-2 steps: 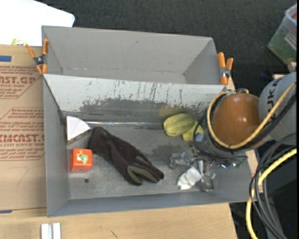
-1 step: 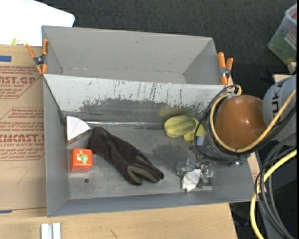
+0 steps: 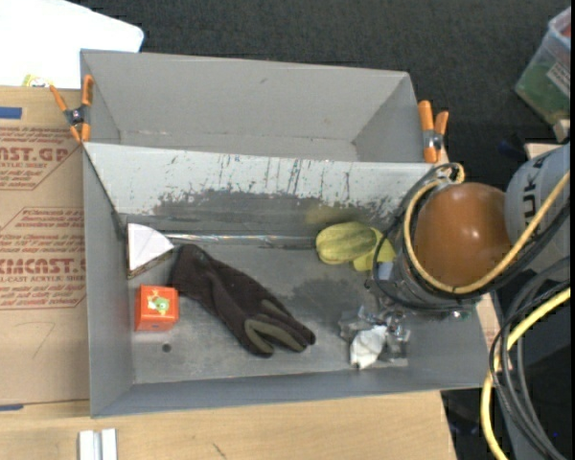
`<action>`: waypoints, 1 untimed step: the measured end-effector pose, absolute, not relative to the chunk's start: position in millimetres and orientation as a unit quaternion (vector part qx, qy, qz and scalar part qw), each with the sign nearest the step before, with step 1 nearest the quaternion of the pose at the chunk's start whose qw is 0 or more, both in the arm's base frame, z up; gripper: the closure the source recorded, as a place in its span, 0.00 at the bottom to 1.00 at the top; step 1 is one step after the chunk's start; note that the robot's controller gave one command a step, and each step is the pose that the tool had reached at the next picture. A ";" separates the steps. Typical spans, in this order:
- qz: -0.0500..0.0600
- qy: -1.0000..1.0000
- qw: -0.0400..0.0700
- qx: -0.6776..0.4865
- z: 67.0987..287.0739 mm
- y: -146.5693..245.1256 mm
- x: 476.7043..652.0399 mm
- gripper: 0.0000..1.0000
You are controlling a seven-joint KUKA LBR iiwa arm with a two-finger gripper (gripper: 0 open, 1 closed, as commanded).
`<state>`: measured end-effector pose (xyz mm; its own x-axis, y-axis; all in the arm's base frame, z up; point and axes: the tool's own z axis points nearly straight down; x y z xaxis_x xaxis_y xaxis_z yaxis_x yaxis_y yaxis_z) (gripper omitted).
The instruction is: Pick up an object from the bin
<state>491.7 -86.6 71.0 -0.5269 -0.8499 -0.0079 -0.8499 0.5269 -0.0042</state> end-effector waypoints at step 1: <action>0.001 0.874 0.004 -0.486 73.6 -86.3 491.2 1.00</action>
Offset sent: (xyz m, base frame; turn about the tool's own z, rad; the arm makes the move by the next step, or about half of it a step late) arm 0.0002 0.0001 0.0574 0.0000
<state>491.2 -86.3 73.6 -0.5267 -0.8500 -0.0072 -0.8500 0.5267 -0.0023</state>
